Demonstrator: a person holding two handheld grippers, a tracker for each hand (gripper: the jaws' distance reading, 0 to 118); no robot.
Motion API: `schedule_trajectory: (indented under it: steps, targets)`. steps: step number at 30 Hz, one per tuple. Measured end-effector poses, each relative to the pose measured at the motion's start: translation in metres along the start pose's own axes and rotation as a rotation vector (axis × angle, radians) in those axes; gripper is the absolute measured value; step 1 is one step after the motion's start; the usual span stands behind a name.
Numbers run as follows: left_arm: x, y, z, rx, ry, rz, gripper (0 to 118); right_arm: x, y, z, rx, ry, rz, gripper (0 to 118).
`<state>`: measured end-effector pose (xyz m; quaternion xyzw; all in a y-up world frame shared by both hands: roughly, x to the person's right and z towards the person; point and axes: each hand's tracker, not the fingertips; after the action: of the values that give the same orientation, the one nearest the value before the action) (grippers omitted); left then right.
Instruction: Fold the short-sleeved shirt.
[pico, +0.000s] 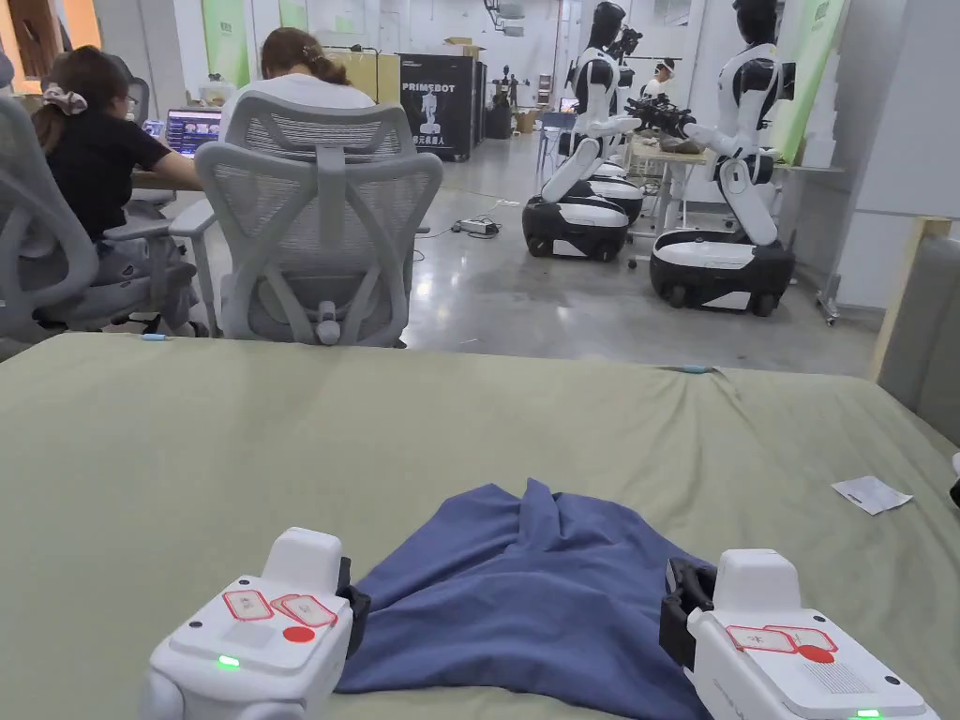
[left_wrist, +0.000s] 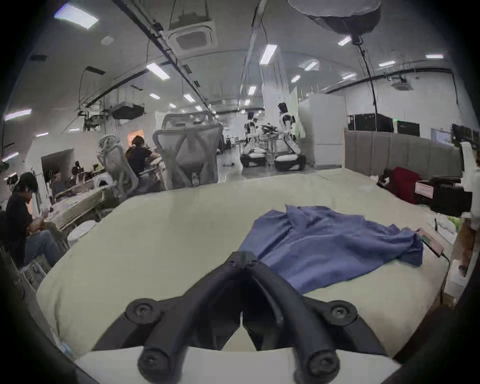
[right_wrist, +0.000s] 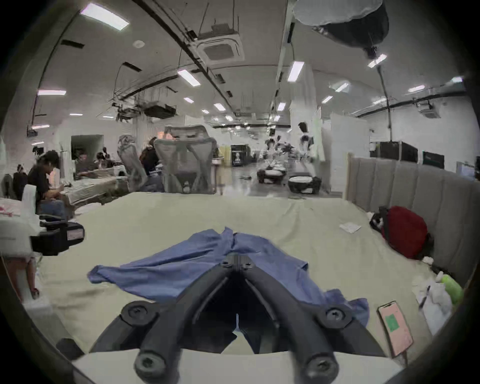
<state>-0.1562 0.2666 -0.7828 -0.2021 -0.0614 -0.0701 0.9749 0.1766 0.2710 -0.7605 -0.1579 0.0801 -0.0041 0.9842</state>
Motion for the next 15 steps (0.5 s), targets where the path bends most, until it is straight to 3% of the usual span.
schedule_trajectory:
  steps: [3,7,11,12,14,15]
  targets:
    - [-0.040,0.005,-0.021,-0.169,0.016,0.016,0,-0.005,-0.001,-0.001,0.018,-0.038,0.075,0]
    - [-0.103,0.002,-0.058,-0.421,0.018,0.093,0,-0.009,-0.005,-0.012,-0.012,-0.015,0.082,0]
    - [-0.139,-0.006,-0.080,-0.546,-0.062,0.231,2,-0.012,-0.012,-0.024,-0.040,0.013,0.089,0]
    - [-0.145,-0.008,-0.085,-0.564,-0.082,0.277,21,-0.014,-0.013,-0.026,-0.048,0.018,0.090,0]
    - [-0.147,-0.014,-0.092,-0.571,-0.087,0.331,93,-0.016,-0.015,-0.031,-0.059,0.025,0.093,0]
    - [-0.147,-0.018,-0.096,-0.578,-0.096,0.342,108,-0.016,-0.016,-0.034,-0.063,0.028,0.095,0]
